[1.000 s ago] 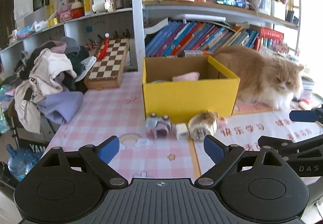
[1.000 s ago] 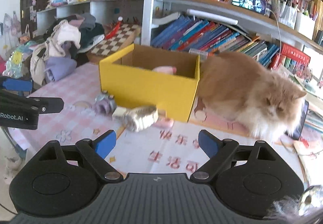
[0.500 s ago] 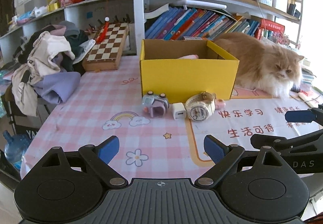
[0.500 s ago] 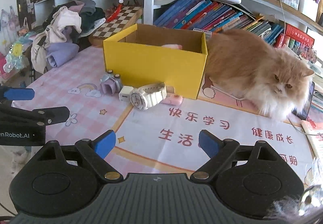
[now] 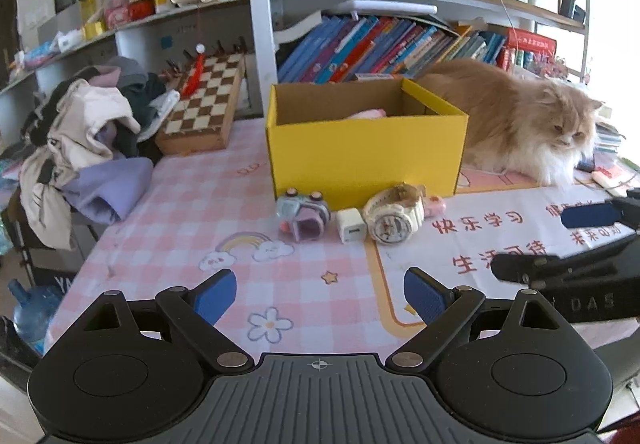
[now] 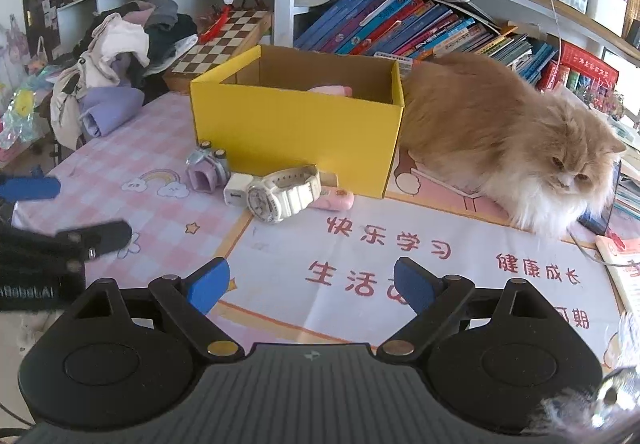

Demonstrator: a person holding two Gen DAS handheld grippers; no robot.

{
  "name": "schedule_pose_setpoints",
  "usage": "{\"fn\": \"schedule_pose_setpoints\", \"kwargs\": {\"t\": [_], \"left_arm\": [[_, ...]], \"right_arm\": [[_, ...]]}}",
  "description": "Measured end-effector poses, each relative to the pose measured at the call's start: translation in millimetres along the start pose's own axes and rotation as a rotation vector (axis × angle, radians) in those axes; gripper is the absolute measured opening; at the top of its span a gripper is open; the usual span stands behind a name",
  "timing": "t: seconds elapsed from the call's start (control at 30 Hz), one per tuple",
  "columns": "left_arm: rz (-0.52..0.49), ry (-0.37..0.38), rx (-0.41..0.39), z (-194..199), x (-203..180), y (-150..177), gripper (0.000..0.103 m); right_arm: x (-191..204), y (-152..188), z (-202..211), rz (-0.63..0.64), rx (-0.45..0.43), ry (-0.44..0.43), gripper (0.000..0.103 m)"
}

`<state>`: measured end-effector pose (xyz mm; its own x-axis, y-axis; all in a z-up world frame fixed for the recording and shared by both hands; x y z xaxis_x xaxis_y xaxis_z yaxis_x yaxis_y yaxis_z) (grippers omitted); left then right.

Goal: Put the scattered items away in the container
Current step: 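Move both tools toward the lilac toy truck and white watch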

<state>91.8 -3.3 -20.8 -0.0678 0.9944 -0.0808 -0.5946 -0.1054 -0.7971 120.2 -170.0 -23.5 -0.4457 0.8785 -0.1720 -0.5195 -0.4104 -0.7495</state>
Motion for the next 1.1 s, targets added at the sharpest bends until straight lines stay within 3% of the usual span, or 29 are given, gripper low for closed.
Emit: {"fn": "schedule_pose_setpoints", "kwargs": {"t": [0.37, 1.1], "left_arm": [[0.018, -0.016, 0.041, -20.0, -3.3, -2.2, 0.093], [0.080, -0.111, 0.076, -57.3, -6.0, -16.6, 0.093]], "right_arm": [[-11.4, -5.8, -15.9, 0.001, 0.021, -0.011, 0.090], [-25.3, -25.5, -74.0, 0.063, 0.091, -0.159, 0.089]]}}
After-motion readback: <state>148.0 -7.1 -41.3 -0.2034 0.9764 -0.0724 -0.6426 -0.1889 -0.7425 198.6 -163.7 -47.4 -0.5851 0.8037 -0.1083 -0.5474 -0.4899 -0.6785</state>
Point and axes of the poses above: each gripper's, at about its wrist camera, not at the fingertips, and z roughly against the way its jaws point, x to its left, y to its underside, the point moved 2 cm from there along -z, roughly the way its jaws point, and after that the axes turned 10 degrees about z, right-handed, at the moved point
